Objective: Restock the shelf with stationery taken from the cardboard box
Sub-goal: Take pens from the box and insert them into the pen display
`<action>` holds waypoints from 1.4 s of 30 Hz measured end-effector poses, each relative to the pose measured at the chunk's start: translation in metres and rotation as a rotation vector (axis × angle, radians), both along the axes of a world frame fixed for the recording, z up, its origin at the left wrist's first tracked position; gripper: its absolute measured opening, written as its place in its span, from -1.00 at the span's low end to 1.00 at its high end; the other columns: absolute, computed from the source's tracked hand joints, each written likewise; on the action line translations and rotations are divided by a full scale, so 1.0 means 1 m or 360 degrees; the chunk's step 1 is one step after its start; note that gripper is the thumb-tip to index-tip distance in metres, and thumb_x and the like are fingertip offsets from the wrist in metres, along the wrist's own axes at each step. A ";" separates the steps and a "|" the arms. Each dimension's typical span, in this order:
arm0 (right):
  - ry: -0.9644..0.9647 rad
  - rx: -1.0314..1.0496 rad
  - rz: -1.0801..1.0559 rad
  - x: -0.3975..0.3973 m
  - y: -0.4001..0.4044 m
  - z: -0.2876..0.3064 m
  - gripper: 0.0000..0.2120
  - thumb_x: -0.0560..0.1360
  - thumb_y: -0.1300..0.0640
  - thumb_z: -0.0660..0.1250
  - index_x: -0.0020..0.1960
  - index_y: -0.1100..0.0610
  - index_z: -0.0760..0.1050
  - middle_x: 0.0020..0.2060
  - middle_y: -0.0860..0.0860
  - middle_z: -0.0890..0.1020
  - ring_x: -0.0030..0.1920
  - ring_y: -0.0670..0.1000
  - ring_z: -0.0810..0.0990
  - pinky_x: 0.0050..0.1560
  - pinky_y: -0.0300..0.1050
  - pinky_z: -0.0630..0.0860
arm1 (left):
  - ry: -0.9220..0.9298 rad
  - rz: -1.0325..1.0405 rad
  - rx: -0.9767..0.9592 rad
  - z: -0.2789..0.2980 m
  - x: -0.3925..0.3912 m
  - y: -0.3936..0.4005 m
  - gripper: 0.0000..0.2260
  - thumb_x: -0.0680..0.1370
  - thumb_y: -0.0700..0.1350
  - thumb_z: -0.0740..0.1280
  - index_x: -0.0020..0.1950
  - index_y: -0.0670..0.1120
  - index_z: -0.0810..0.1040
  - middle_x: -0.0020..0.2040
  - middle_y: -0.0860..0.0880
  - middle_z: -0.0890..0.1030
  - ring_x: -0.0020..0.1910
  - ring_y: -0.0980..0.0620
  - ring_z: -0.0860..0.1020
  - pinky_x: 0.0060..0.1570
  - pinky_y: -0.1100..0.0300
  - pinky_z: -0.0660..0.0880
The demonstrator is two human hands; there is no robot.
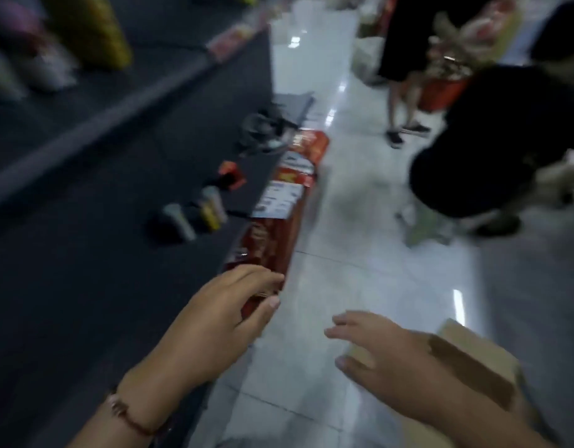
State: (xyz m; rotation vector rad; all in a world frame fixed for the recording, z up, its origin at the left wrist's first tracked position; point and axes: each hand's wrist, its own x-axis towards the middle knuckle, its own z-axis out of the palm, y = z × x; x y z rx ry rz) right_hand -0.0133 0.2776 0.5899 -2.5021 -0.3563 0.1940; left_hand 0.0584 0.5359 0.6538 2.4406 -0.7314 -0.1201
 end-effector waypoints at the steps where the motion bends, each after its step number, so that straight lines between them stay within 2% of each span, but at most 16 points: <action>1: 0.0082 0.0006 -0.0130 -0.020 -0.030 -0.016 -0.54 0.46 -0.32 0.13 0.32 -0.27 0.44 0.28 -0.42 0.33 0.34 -0.44 0.19 0.40 -0.42 0.09 | 0.0071 -0.0096 -0.0002 -0.013 0.004 -0.038 -0.74 0.61 0.12 0.23 0.28 0.20 0.50 0.20 0.39 0.43 0.22 0.48 0.34 0.16 0.54 0.24; 4: 0.0349 0.0018 -0.0504 -0.076 -0.109 -0.052 -0.59 0.51 -0.21 0.24 0.33 -0.15 0.49 0.29 -0.29 0.45 0.32 -0.28 0.37 0.40 -0.21 0.30 | 0.0209 -0.0421 0.0077 -0.053 0.005 -0.149 -0.75 0.62 0.11 0.24 0.28 0.17 0.51 0.21 0.31 0.46 0.21 0.35 0.42 0.20 0.48 0.28; 5: 0.0409 0.0058 -0.0658 -0.092 -0.132 -0.060 -0.61 0.52 -0.18 0.27 0.31 -0.12 0.51 0.29 -0.25 0.49 0.30 -0.25 0.41 0.36 -0.25 0.33 | 0.0261 -0.0525 0.0117 -0.064 0.002 -0.184 -0.74 0.62 0.10 0.25 0.29 0.17 0.50 0.22 0.29 0.47 0.21 0.33 0.42 0.18 0.54 0.23; 6: 0.0466 0.0084 -0.0809 -0.106 -0.153 -0.067 -0.63 0.53 -0.15 0.30 0.31 -0.11 0.52 0.27 -0.24 0.50 0.27 -0.26 0.41 0.33 -0.37 0.30 | 0.0319 -0.0626 0.0153 -0.076 -0.001 -0.216 -0.74 0.62 0.08 0.25 0.31 0.16 0.50 0.23 0.27 0.47 0.20 0.32 0.41 0.14 0.60 0.19; 8: 0.0539 0.0101 -0.1053 -0.131 -0.191 -0.084 -0.66 0.55 -0.11 0.31 0.32 -0.13 0.49 0.24 -0.30 0.44 0.24 -0.29 0.37 0.19 -0.55 0.17 | 0.0444 -0.0810 0.0232 -0.100 -0.009 -0.275 -0.72 0.63 0.08 0.24 0.33 0.15 0.48 0.25 0.24 0.46 0.20 0.31 0.40 0.09 0.61 0.18; 11: 0.0676 0.0212 -0.1379 -0.156 -0.238 -0.120 -0.66 0.56 -0.07 0.30 0.33 -0.14 0.46 0.20 -0.30 0.41 0.30 -0.22 0.39 0.19 -0.40 0.25 | 0.0626 -0.1055 0.0381 -0.145 -0.015 -0.352 -0.70 0.64 0.07 0.21 0.38 0.15 0.44 0.29 0.20 0.45 0.21 0.27 0.41 0.08 0.48 0.26; 15: 0.0811 0.0341 -0.1719 -0.166 -0.286 -0.188 -0.66 0.57 -0.01 0.33 0.33 -0.07 0.47 0.22 -0.21 0.49 0.25 -0.17 0.45 0.15 -0.39 0.27 | 0.0815 -0.1238 0.0565 -0.230 -0.011 -0.438 -0.68 0.65 0.04 0.20 0.40 0.10 0.44 0.32 0.13 0.46 0.23 0.19 0.43 0.04 0.40 0.28; 20: 0.1092 0.0516 -0.2096 -0.165 -0.339 -0.301 -0.67 0.57 0.06 0.31 0.32 -0.02 0.49 0.26 -0.07 0.54 0.22 -0.07 0.50 0.16 -0.25 0.39 | 0.0983 -0.1276 0.0880 -0.353 -0.004 -0.518 -0.67 0.65 0.01 0.19 0.41 0.05 0.44 0.36 0.06 0.45 0.27 0.09 0.44 0.13 0.29 0.34; 23: 0.1220 0.0507 -0.2167 -0.161 -0.372 -0.381 -0.65 0.57 0.08 0.28 0.34 0.00 0.47 0.27 -0.01 0.53 0.21 -0.01 0.50 0.19 -0.17 0.42 | 0.1001 -0.1263 0.1041 -0.433 -0.004 -0.562 -0.72 0.65 -0.07 0.19 0.32 -0.05 0.51 0.25 0.00 0.52 0.18 0.03 0.50 0.06 0.22 0.41; 26: 0.1321 0.0492 -0.2046 -0.155 -0.409 -0.477 -0.62 0.57 0.10 0.27 0.39 0.04 0.44 0.30 0.04 0.49 0.21 0.04 0.51 0.18 -0.14 0.43 | 0.0965 -0.1229 0.1169 -0.535 -0.006 -0.601 -0.74 0.62 -0.09 0.19 0.21 -0.16 0.55 0.13 -0.13 0.58 0.02 -0.08 0.56 -0.01 0.10 0.49; 29: 0.1383 0.0488 -0.1895 -0.152 -0.445 -0.586 -0.59 0.57 0.08 0.26 0.41 0.04 0.41 0.31 0.06 0.48 0.26 0.07 0.49 0.17 -0.15 0.39 | 0.1008 -0.1102 0.1162 -0.645 -0.012 -0.633 -0.69 0.61 -0.02 0.20 0.32 -0.05 0.51 0.22 -0.07 0.55 0.12 -0.06 0.55 0.10 0.07 0.50; 32: 0.1377 0.0462 -0.1831 -0.144 -0.469 -0.694 -0.61 0.55 0.07 0.27 0.37 0.03 0.43 0.25 0.08 0.53 0.23 0.10 0.51 0.22 -0.10 0.43 | 0.1082 -0.0881 0.1154 -0.749 -0.022 -0.653 -0.65 0.61 -0.02 0.20 0.38 -0.05 0.47 0.27 -0.09 0.54 0.10 -0.04 0.55 0.00 0.18 0.44; 34: 0.1362 0.0424 -0.1885 -0.137 -0.477 -0.757 -0.63 0.55 0.03 0.28 0.35 0.03 0.45 0.22 0.08 0.56 0.23 0.12 0.52 0.23 -0.04 0.45 | 0.1124 -0.0773 0.1147 -0.810 -0.039 -0.659 -0.60 0.59 -0.03 0.20 0.43 -0.06 0.40 0.28 -0.12 0.52 0.08 -0.07 0.55 0.02 0.13 0.49; 37: 0.1434 0.0442 -0.2090 -0.121 -0.475 -0.834 -0.64 0.58 -0.04 0.26 0.29 0.11 0.48 0.22 0.12 0.58 0.25 0.17 0.51 0.17 -0.06 0.43 | 0.1059 -0.0575 0.1111 -0.877 -0.061 -0.660 -0.56 0.58 -0.06 0.23 0.46 -0.04 0.29 0.25 -0.14 0.46 0.10 -0.12 0.52 0.07 -0.02 0.53; 39: 0.1507 0.0492 -0.2258 -0.113 -0.468 -0.876 -0.58 0.59 -0.13 0.22 0.25 0.17 0.50 0.23 0.14 0.56 0.23 0.18 0.52 0.03 -0.10 0.39 | 0.0978 -0.0420 0.1059 -0.910 -0.069 -0.665 -0.53 0.58 -0.08 0.25 0.47 -0.07 0.25 0.28 -0.18 0.41 0.18 -0.16 0.46 0.13 -0.04 0.49; 42: 0.1521 0.0410 -0.2309 -0.109 -0.458 -0.923 -0.48 0.57 -0.21 0.17 0.15 0.24 0.55 0.10 0.20 0.61 0.13 0.22 0.57 -0.10 -0.10 0.34 | 0.0948 -0.0106 0.0990 -0.945 -0.077 -0.681 -0.45 0.58 -0.09 0.26 0.52 -0.15 0.16 0.39 -0.22 0.35 0.34 -0.21 0.37 0.26 -0.06 0.40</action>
